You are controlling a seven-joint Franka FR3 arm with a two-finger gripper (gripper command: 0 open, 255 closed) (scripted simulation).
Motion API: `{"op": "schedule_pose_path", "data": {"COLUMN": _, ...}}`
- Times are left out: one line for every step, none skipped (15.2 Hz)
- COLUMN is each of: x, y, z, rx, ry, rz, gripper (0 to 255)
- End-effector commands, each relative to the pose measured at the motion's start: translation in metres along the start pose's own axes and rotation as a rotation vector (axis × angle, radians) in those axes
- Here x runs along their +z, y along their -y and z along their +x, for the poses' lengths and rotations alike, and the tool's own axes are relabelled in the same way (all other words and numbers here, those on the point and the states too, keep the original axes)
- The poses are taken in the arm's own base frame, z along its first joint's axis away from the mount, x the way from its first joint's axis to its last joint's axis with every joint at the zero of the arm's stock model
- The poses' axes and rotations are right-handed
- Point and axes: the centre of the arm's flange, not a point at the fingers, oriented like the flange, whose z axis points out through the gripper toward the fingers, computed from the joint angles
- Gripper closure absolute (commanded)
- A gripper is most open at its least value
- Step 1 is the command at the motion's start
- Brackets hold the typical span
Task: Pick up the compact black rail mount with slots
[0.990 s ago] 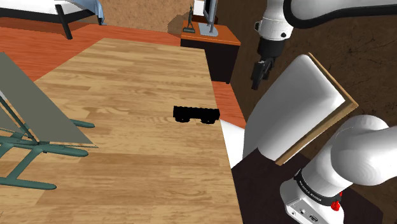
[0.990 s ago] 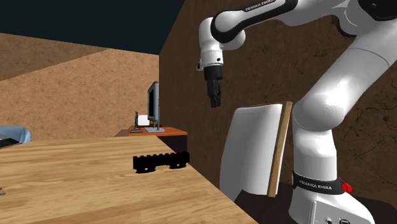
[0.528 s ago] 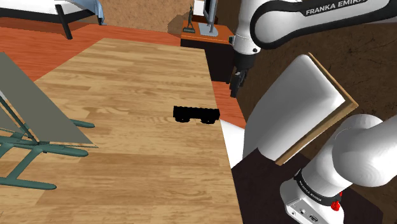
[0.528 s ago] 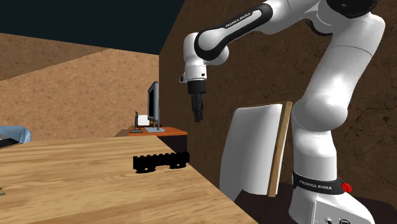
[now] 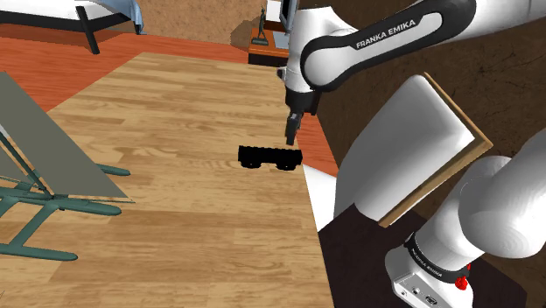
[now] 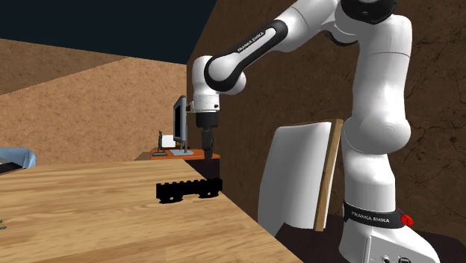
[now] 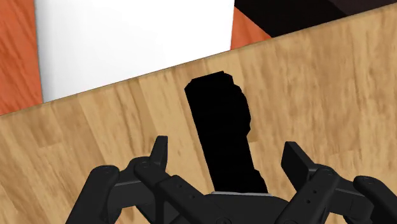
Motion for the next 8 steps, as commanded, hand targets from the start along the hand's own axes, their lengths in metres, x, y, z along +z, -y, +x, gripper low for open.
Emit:
{"op": "schedule_pose_path", "data": {"x": 0.013, "y": 0.006, "z": 0.021, "rx": -0.053, "ry": -0.01, "rz": 0.001, "gripper": 0}}
{"op": "schedule_pose_path", "data": {"x": 0.019, "y": 0.009, "z": 0.031, "rx": -0.079, "ry": -0.014, "rz": 0.002, "gripper": 0}}
{"op": "schedule_pose_path", "data": {"x": 0.026, "y": 0.012, "z": 0.041, "rx": -0.105, "ry": -0.018, "rz": 0.002, "gripper": 0}}
{"op": "schedule_pose_path", "data": {"x": 0.033, "y": 0.016, "z": 0.051, "rx": -0.13, "ry": -0.023, "rz": 0.003, "gripper": 0}}
{"op": "schedule_pose_path", "data": {"x": 0.04, "y": 0.019, "z": 0.061, "rx": -0.156, "ry": -0.027, "rz": 0.004, "gripper": 0}}
{"op": "schedule_pose_path", "data": {"x": 0.041, "y": 0.02, "z": 0.063, "rx": -0.161, "ry": -0.028, "rz": 0.004, "gripper": 0}}
{"op": "schedule_pose_path", "data": {"x": 0.046, "y": 0.02, "z": 0.064, "rx": -0.161, "ry": -0.028, "rz": 0.004, "gripper": 0}}
{"op": "schedule_pose_path", "data": {"x": 0.052, "y": 0.021, "z": 0.064, "rx": -0.161, "ry": -0.028, "rz": 0.004, "gripper": 0}}
